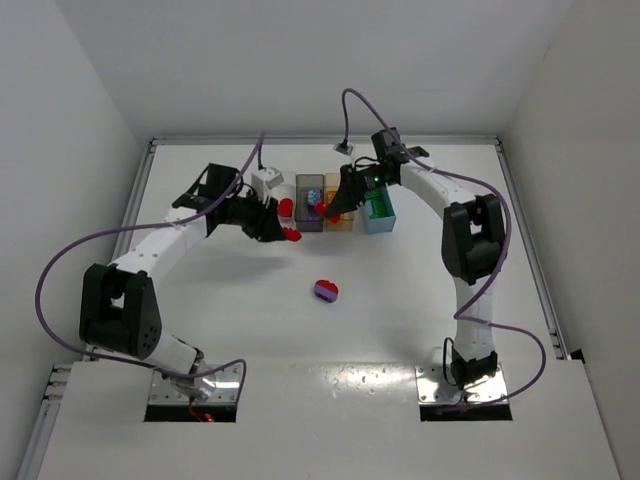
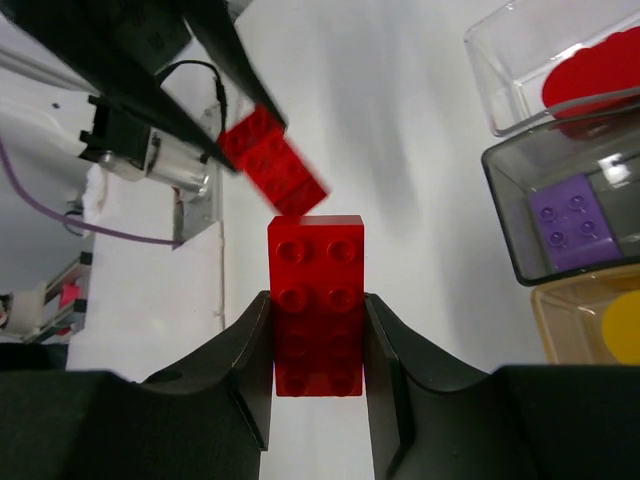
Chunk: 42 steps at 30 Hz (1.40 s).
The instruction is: Sort the legos into containers by color
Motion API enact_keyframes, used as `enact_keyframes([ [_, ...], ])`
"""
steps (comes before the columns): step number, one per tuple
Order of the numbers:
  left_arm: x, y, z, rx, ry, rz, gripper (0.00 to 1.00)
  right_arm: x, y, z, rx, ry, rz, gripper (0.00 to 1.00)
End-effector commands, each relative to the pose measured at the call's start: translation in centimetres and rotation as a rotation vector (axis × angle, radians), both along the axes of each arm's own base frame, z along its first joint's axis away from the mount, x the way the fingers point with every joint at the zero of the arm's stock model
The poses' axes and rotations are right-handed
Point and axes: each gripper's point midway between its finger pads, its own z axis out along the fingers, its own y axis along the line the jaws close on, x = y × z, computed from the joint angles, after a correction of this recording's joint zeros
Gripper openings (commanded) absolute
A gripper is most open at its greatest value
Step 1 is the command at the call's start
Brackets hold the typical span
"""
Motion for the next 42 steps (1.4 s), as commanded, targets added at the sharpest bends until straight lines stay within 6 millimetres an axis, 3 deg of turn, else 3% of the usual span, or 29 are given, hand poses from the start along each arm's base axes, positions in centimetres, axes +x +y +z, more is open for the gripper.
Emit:
enact_keyframes([
  [1,8.0,2.1,3.0,0.082,-0.176,0.307,0.18,1.0,-0.3,4.0,-0.016,-0.151,-0.055,0.0],
  [3,9.9,2.4,3.1,0.108,-0.19,0.374,0.18,1.4,-0.8,4.1,-0.027,-0.158,-0.081,0.0],
  [5,11.7,3.2,1.6,0.157,-0.17,0.448,0.18,1.4,-0.9,4.0,-0.033,-0.169,-0.087,0.0],
  [12,15.0,3.2,-0.5,0.228,-0.164,0.514,0.18,1.7,-1.9,4.0,-0.049,-0.173,-0.117,0.0],
  [16,16.0,2.7,-1.8,0.244,-0.138,0.518,0.41,1.8,-2.3,4.3,-0.049,-0.191,-0.12,0.0],
  [17,16.1,2.7,-1.5,0.244,-0.138,0.518,0.55,2.0,-2.4,4.2,-0.057,-0.194,-0.126,0.0],
  [18,16.1,2.7,-2.1,0.249,-0.122,0.532,0.61,2.2,-2.3,4.1,-0.057,-0.195,-0.126,0.0],
  [20,16.3,2.5,-1.6,0.232,-0.125,0.533,0.76,2.5,-1.8,4.1,-0.06,-0.207,-0.121,0.0],
  [23,16.5,1.9,0.2,0.181,-0.146,0.533,0.77,3.3,-1.1,4.1,-0.059,-0.217,-0.127,0.0],
  [26,16.4,2.3,4.5,0.049,-0.212,0.578,0.8,5.6,0.0,4.1,-0.04,-0.22,-0.196,0.0],
  [27,16.2,3.1,7.5,0.0,-0.27,0.606,0.82,6.8,0.8,5.2,-0.024,-0.272,-0.214,0.0],
  [28,16.3,3.0,9.3,-0.04,-0.313,0.616,0.84,7.2,1.7,5.4,-0.023,-0.263,-0.23,0.0],
  [29,16.2,3.7,10.5,-0.061,-0.33,0.649,0.86,7.9,2.4,4.7,-0.033,-0.26,-0.246,0.0],
  [31,15.7,5.0,12.6,-0.076,-0.37,0.702,0.92,9.4,4.5,5.6,-0.015,-0.281,-0.293,0.0],
  [35,15.3,8.5,12.8,-0.076,-0.318,0.818,0.99,11.9,8.4,4.0,-0.02,-0.258,-0.378,0.0],
  [38,14.5,11.2,11.1,-0.055,-0.261,0.868,1.0,13.4,9.7,3.4,-0.03,-0.255,-0.437,0.0],
  [42,13.9,13.3,10.0,-0.05,-0.192,0.827,1.0,15.0,11.4,0.7,-0.037,-0.229,-0.488,0.0],
])
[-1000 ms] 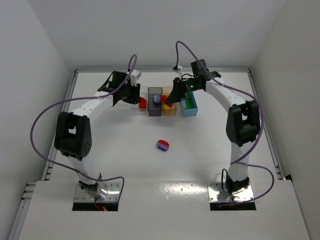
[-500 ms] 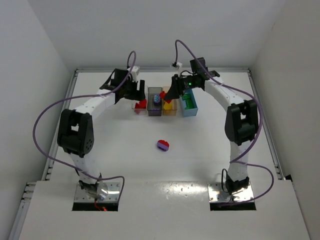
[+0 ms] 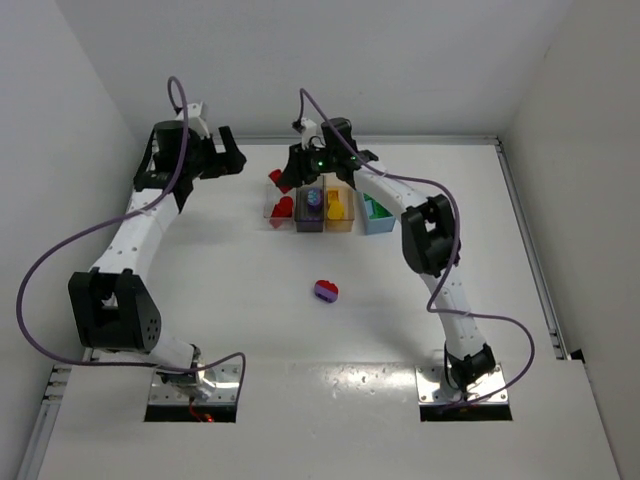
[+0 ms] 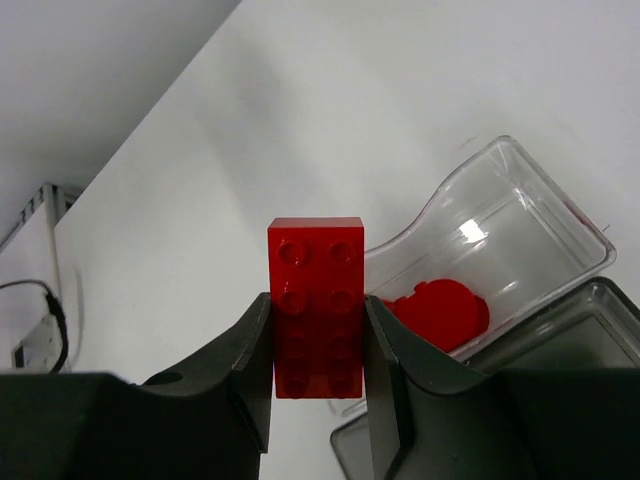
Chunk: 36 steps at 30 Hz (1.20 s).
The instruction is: Sort the legos into containers by color
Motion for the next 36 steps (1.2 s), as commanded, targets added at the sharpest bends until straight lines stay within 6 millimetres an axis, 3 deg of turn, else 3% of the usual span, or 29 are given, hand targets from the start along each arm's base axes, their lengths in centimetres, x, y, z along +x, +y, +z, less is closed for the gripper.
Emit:
enact_keyframes([
  [1,-1.3,1.2,-1.6,-0.025,0.093,-0.039,1.0,3.7,0.6,1.2,0.045,-0.04,-0.128,0.0],
  [3,-1.2,1.4,-1.5,-0.021,0.093,-0.061,1.0,4.3,1.0,1.0,0.05,-0.049,-0.128,0.0],
  [4,-1.3,1.9,-1.8,-0.014,0.101,-0.054,1.0,4.1,1.5,-0.4,0.041,-0.034,-0.119,0.0],
  [7,-1.4,1.9,-1.4,0.002,0.087,-0.062,1.0,4.6,1.5,-0.9,0.036,-0.042,-0.138,0.08],
  [10,-1.6,1.8,-1.8,0.006,0.094,-0.079,1.0,4.4,2.0,-2.0,0.028,-0.042,-0.126,0.31],
  [11,-1.8,1.5,-2.3,-0.001,0.106,-0.092,1.0,4.4,2.1,-2.0,0.028,-0.042,-0.126,0.44],
  [14,-2.2,1.4,-2.9,0.001,0.122,-0.107,1.0,4.1,2.3,-2.3,0.036,-0.037,-0.104,0.6],
  [15,-2.3,1.4,-3.3,0.0,0.131,-0.107,1.0,3.9,2.3,-2.3,0.037,-0.044,-0.089,0.69],
  [17,-2.6,1.4,-3.5,0.008,0.133,-0.111,1.0,3.2,2.8,-1.0,0.051,-0.057,-0.07,0.77],
  [20,-2.9,0.6,-3.7,0.004,0.124,-0.168,1.0,2.5,2.9,1.1,0.072,-0.082,-0.039,0.77],
  [22,-3.4,0.0,-3.8,0.006,0.112,-0.22,1.0,1.2,1.7,3.1,0.061,-0.109,0.016,0.77],
  [23,-3.6,-0.5,-3.4,0.02,0.096,-0.238,1.0,0.9,-0.3,2.5,0.04,-0.089,0.025,0.77],
  [24,-4.0,-0.5,-3.4,0.029,0.091,-0.242,1.0,-0.1,-1.8,5.4,0.026,-0.153,0.05,0.77],
  [25,-4.5,-1.0,-3.9,0.044,0.097,-0.266,1.0,-1.0,-3.2,5.9,0.007,-0.166,0.07,0.77],
  [26,-4.7,-1.5,-4.4,0.043,0.107,-0.277,1.0,-2.5,-5.5,4.4,-0.024,-0.125,0.097,0.75],
  [27,-4.9,-1.6,-4.1,0.048,0.088,-0.288,1.0,-4.8,-7.5,6.6,-0.068,-0.201,0.157,0.75],
  [29,-5.8,-2.3,-4.9,0.047,0.105,-0.307,1.0,-10.1,-11.1,3.6,-0.176,-0.102,0.245,0.74],
  [30,-6.0,-2.3,-5.0,0.048,0.1,-0.307,1.0,-11.8,-12.3,3.1,-0.229,-0.204,0.342,0.74],
  [31,-6.2,-2.6,-4.7,0.057,0.087,-0.32,1.0,-14.7,-14.2,2.0,-0.296,-0.185,0.357,0.74],
  [33,-6.6,-3.1,-5.2,0.057,0.093,-0.331,1.0,-19.3,-16.1,-0.2,-0.34,-0.148,0.434,0.74],
  [34,-6.7,-3.6,-5.4,0.058,0.091,-0.344,1.0,-22.2,-17.7,-3.3,-0.382,-0.116,0.487,0.74],
  [35,-6.9,-3.6,-6.0,0.056,0.103,-0.345,1.0,-24.2,-17.9,-3.2,-0.391,-0.126,0.506,0.75],
  [36,-6.9,-4.1,-5.8,0.058,0.093,-0.357,1.0,-24.5,-18.2,-3.7,-0.399,-0.128,0.489,0.75],
])
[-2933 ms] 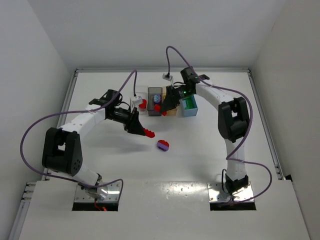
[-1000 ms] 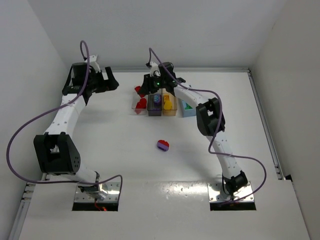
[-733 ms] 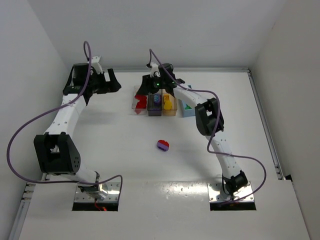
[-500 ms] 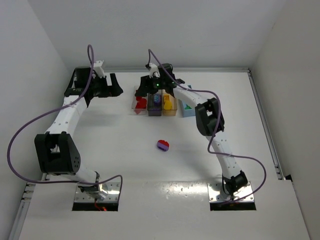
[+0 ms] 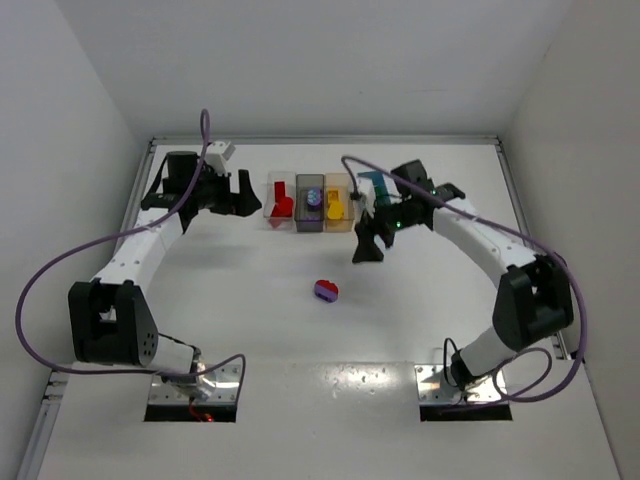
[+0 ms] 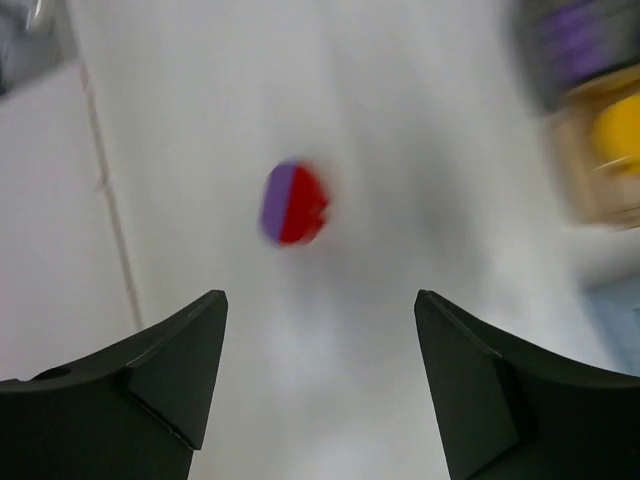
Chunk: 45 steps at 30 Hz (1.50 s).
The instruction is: Sort the legos into containers by color
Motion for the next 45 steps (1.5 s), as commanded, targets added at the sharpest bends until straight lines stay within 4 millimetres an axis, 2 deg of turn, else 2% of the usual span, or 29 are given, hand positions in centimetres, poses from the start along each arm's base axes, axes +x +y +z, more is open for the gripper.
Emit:
enact_keyframes([
  [1,0.0,-1.2,1.8,-0.012,-0.08,-0.039,1.0,-8.0,-1.8,-6.8,-0.135,0.116,0.169,0.76],
  [2,-0.1,-1.5,1.8,-0.013,-0.08,-0.048,1.0,-8.3,-1.5,-7.0,-0.134,0.14,0.133,0.76],
  [3,-0.4,-1.8,1.7,-0.013,-0.077,-0.042,1.0,-7.5,-1.0,-6.8,-0.122,0.124,0.089,0.76],
  [4,-0.1,-1.6,1.9,-0.007,-0.091,-0.032,1.0,-8.0,-1.0,-7.6,-0.135,0.201,-0.01,0.76],
  [6,-0.7,-2.0,1.7,0.008,-0.098,-0.019,1.0,-7.0,-0.8,-8.9,-0.127,0.176,-0.151,0.78],
  [7,-1.0,-2.5,1.1,0.009,-0.08,-0.015,1.0,-6.9,-0.7,-9.5,-0.136,0.163,-0.173,0.78],
  [8,-0.9,-2.1,1.4,0.013,-0.084,0.013,1.0,-6.8,-0.6,-9.9,-0.141,0.153,-0.185,0.78],
  [12,-1.6,-2.0,0.5,0.013,-0.058,0.048,1.0,-5.0,0.4,-11.1,-0.156,0.113,-0.284,0.79],
  [13,-1.7,-1.9,0.8,0.012,-0.069,0.048,1.0,-4.4,0.5,-11.1,-0.156,0.108,-0.306,0.79],
  [15,-2.2,-1.9,-0.3,0.007,-0.038,0.054,1.0,-4.4,1.6,-11.4,-0.161,0.128,-0.293,0.8],
  [16,-2.4,-1.9,-0.7,0.009,-0.029,0.054,1.0,-3.7,2.1,-11.2,-0.165,0.109,-0.299,0.8],
  [21,-2.3,-1.8,-0.7,0.008,-0.025,0.067,1.0,-4.4,3.5,-12.8,-0.216,0.11,-0.28,0.8],
  [25,-2.3,-1.7,-0.7,0.015,-0.03,0.063,1.0,-5.2,4.8,-12.8,-0.199,0.132,-0.231,0.8],
  [30,-2.4,-1.7,-1.1,0.016,-0.02,0.063,1.0,-4.9,6.1,-12.3,-0.167,0.156,-0.194,0.8],
  [32,-2.4,-1.7,-1.5,0.018,-0.01,0.063,1.0,-5.2,6.5,-12.7,-0.174,0.162,-0.182,0.8],
  [39,-2.4,-1.8,-1.8,0.021,-0.004,0.05,1.0,-5.9,7.8,-13.2,-0.189,0.198,-0.146,0.8],
  [44,-2.4,-1.8,-1.8,0.021,-0.004,0.05,1.0,-6.5,7.4,-14.1,-0.227,0.2,-0.173,0.8],
  [45,-2.4,-1.8,-1.8,0.028,-0.008,0.045,1.0,-6.7,7.0,-14.5,-0.243,0.202,-0.181,0.76],
])
